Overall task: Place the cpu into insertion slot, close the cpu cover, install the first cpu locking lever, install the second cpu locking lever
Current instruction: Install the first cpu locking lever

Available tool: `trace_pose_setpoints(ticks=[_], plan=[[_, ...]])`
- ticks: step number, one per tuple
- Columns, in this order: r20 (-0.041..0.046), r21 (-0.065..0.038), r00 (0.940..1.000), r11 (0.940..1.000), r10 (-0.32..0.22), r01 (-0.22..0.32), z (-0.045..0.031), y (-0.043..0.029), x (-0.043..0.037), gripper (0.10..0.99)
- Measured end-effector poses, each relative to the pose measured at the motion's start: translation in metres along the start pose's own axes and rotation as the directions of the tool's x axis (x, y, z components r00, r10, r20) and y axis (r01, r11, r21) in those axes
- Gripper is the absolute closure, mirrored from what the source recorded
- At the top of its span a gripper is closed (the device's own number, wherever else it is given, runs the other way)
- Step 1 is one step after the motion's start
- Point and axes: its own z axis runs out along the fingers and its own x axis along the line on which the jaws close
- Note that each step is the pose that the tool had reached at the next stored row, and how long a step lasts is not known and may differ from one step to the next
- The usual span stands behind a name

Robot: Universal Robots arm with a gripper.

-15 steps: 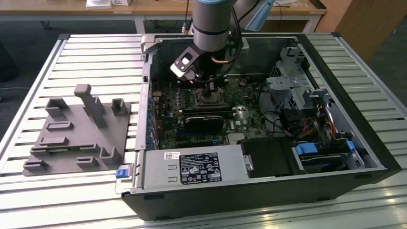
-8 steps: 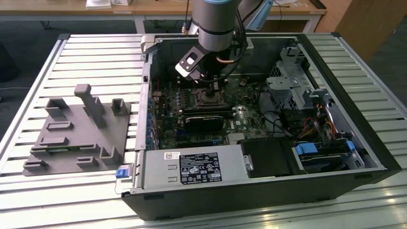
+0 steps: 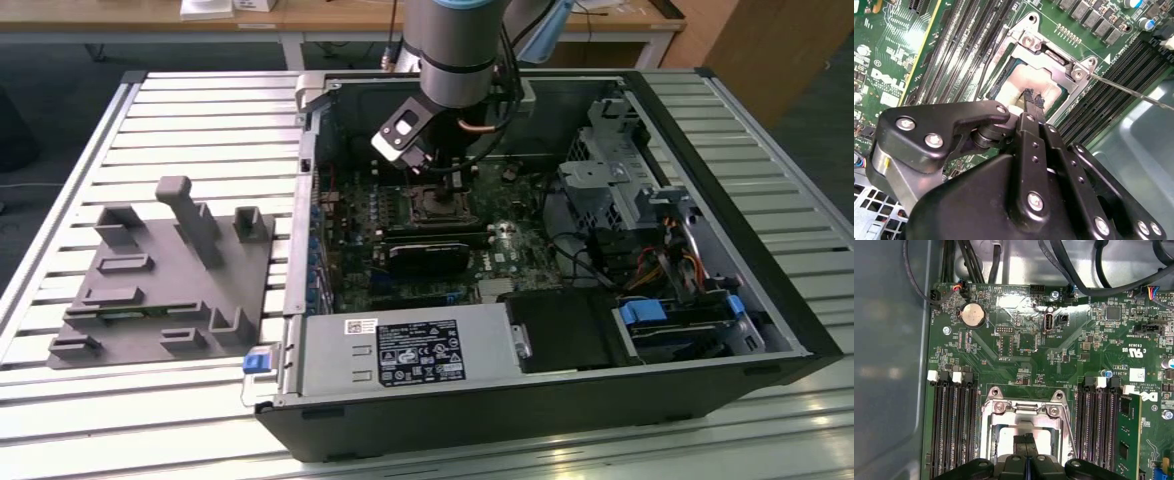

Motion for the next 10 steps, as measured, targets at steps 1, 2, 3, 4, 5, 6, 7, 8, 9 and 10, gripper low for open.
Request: trace_pose_setpoints(ticks=[1, 2, 3, 4, 5, 6, 7, 8, 9, 10], plan=[[0.0, 0.0, 1.0, 1.0, 0.0, 0.0, -0.0001, 0.0001, 0.0, 0.98], [0.0001, 0.0, 1.0, 1.0, 0.0, 0.0, -0.0004, 0.0001, 0.0001, 0.98], [0.0002, 0.0, 1.0, 1.0, 0.0, 0.0, -0.0009, 0.0, 0.0, 0.98], [0.0, 0.0, 1.0, 1.0, 0.0, 0.0, -0.0013, 0.0, 0.0, 0.98], [0.0001, 0.0, 1.0, 1.0, 0.0, 0.0, -0.0018, 0.0001, 0.0001, 0.98], [0.0001, 0.0, 1.0, 1.0, 0.0, 0.0, -0.0024, 0.0001, 0.0001, 0.98], [0.0, 0.0, 1.0, 1.0, 0.0, 0.0, -0.003, 0.0001, 0.0001, 0.98], [0.0, 0.0, 1.0, 1.0, 0.0, 0.0, -0.0034, 0.0001, 0.0002, 0.98], [0.0, 0.0, 1.0, 1.0, 0.0, 0.0, -0.0039, 0.0001, 0.0002, 0.98], [0.0, 0.0, 1.0, 1.0, 0.0, 0.0, -0.0043, 0.0001, 0.0002, 0.98]])
